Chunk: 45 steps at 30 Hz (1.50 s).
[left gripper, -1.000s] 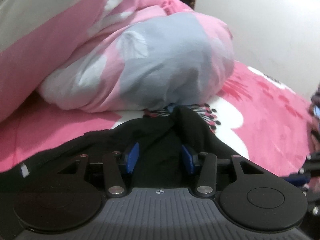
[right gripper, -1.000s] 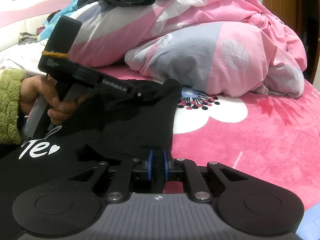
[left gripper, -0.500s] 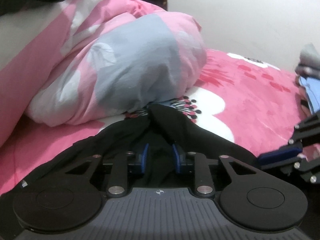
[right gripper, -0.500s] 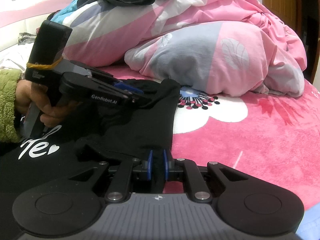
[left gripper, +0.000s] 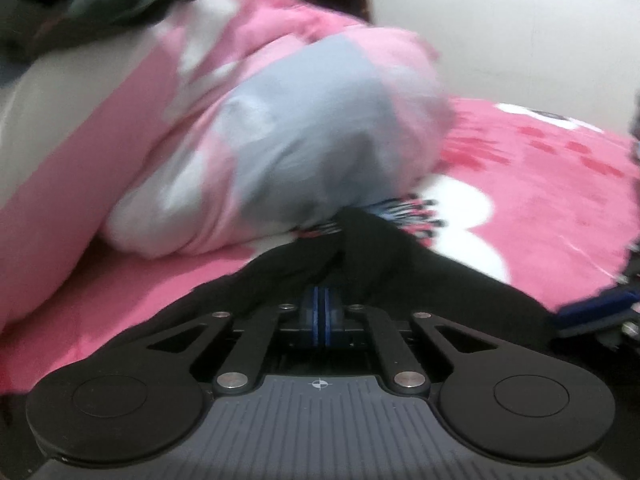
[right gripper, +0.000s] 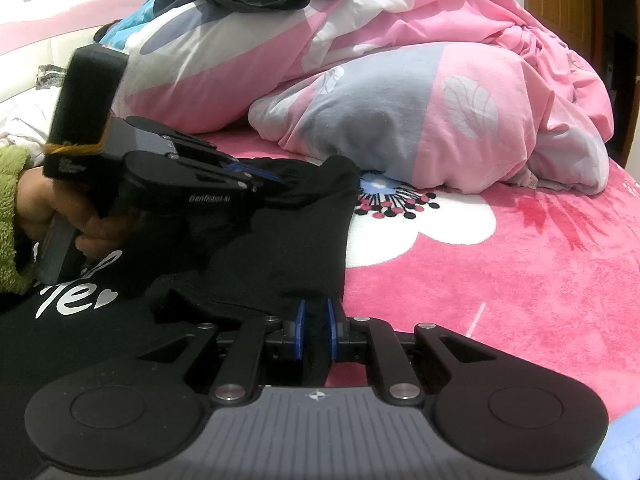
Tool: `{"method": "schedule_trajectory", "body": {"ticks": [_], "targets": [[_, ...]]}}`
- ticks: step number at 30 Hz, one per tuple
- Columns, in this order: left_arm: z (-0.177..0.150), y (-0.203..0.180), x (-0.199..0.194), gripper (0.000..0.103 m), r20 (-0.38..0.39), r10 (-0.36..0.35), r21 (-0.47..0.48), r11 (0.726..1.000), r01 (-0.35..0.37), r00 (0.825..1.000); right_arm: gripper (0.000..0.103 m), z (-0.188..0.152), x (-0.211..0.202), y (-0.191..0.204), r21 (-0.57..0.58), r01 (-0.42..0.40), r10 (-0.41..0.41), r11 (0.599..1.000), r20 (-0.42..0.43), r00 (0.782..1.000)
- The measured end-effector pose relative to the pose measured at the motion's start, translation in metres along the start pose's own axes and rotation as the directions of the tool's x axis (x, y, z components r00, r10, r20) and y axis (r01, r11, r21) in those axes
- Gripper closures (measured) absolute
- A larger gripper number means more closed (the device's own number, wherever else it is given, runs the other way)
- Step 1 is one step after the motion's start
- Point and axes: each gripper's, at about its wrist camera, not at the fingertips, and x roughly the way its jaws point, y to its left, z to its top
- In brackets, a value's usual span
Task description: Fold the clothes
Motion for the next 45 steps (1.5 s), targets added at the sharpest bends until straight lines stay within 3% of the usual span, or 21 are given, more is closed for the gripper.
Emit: {"method": "schedule_trajectory", "body": {"ticks": [6, 9, 11, 14, 17, 19, 23, 27, 29, 32, 34, 37, 39, 41, 43, 45], "targets": [[0.005, 0.014, 0.005, 0.1, -0.038, 0.121, -0.09, 0.988, -0.124, 0.992, 0.091, 0.0, 0.0, 0.0, 0.0, 0.001, -0.001, 1.0, -0.001, 1.0], [0.011, 0.016, -0.003, 0.1, -0.003, 0.138, -0.123, 0.983, -0.138, 0.99, 0.091, 0.0, 0.0, 0.0, -0.001, 0.002, -0.002, 1.0, -0.002, 1.0], [0.018, 0.011, -0.01, 0.099, 0.059, 0.075, -0.142, 0.988, -0.066, 0.995, 0.091, 0.0, 0.0, 0.0, -0.002, 0.002, -0.002, 1.0, -0.003, 1.0], [0.03, 0.002, -0.019, 0.092, 0.143, -0.022, -0.161, 0.986, 0.045, 0.989, 0.091, 0.0, 0.0, 0.001, -0.005, 0.003, -0.003, 1.0, -0.004, 1.0], [0.032, -0.01, 0.005, 0.091, 0.087, -0.137, -0.166, 0.975, 0.15, 0.987, 0.091, -0.001, 0.0, 0.002, -0.011, 0.006, -0.006, 1.0, -0.004, 1.0], [0.026, -0.009, 0.026, 0.091, 0.035, -0.115, -0.194, 0.974, 0.12, 0.993, 0.091, -0.001, 0.0, 0.002, -0.014, 0.007, -0.007, 1.0, -0.005, 1.0], [0.019, 0.026, 0.039, 0.09, 0.039, -0.085, -0.381, 0.92, 0.093, 0.996, 0.091, -0.001, 0.001, 0.003, -0.023, 0.007, -0.007, 1.0, -0.013, 1.0], [0.014, 0.052, 0.032, 0.09, 0.043, -0.049, -0.501, 0.863, 0.064, 0.998, 0.091, -0.001, 0.002, 0.002, -0.014, 0.001, -0.001, 1.0, -0.016, 1.0], [0.016, 0.058, 0.014, 0.089, 0.047, -0.034, -0.524, 0.85, 0.054, 0.998, 0.091, -0.001, 0.001, 0.0, -0.001, -0.007, 0.007, 1.0, -0.015, 1.0], [0.022, 0.06, -0.036, 0.081, 0.068, -0.02, -0.508, 0.86, 0.052, 0.997, 0.09, 0.002, -0.005, -0.007, 0.054, -0.013, 0.013, 0.998, -0.003, 1.0], [0.023, 0.05, -0.071, 0.078, 0.078, -0.036, -0.46, 0.885, 0.068, 0.996, 0.09, 0.006, -0.011, -0.013, 0.096, -0.011, 0.011, 0.995, 0.008, 1.0], [0.012, 0.018, -0.106, 0.077, 0.054, -0.114, -0.286, 0.95, 0.124, 0.992, 0.09, 0.01, -0.019, -0.018, 0.138, -0.014, 0.012, 0.99, 0.018, 1.0], [-0.005, -0.019, -0.111, 0.077, 0.008, -0.168, -0.132, 0.977, 0.168, 0.986, 0.09, 0.008, -0.017, -0.013, 0.122, -0.012, 0.013, 0.992, -0.012, 1.0], [-0.022, -0.052, -0.101, 0.077, -0.055, -0.224, -0.017, 0.975, 0.223, 0.973, 0.09, 0.001, -0.018, -0.01, 0.111, -0.007, 0.012, 0.994, -0.044, 0.999], [-0.037, -0.075, -0.09, 0.077, -0.119, -0.234, 0.069, 0.968, 0.243, 0.965, 0.09, -0.006, -0.022, -0.008, 0.112, 0.001, 0.006, 0.994, -0.065, 0.998], [-0.042, -0.079, -0.1, 0.077, -0.086, -0.209, 0.121, 0.968, 0.218, 0.974, 0.09, -0.002, -0.035, -0.008, 0.123, 0.026, -0.016, 0.992, -0.08, 0.997]]}}
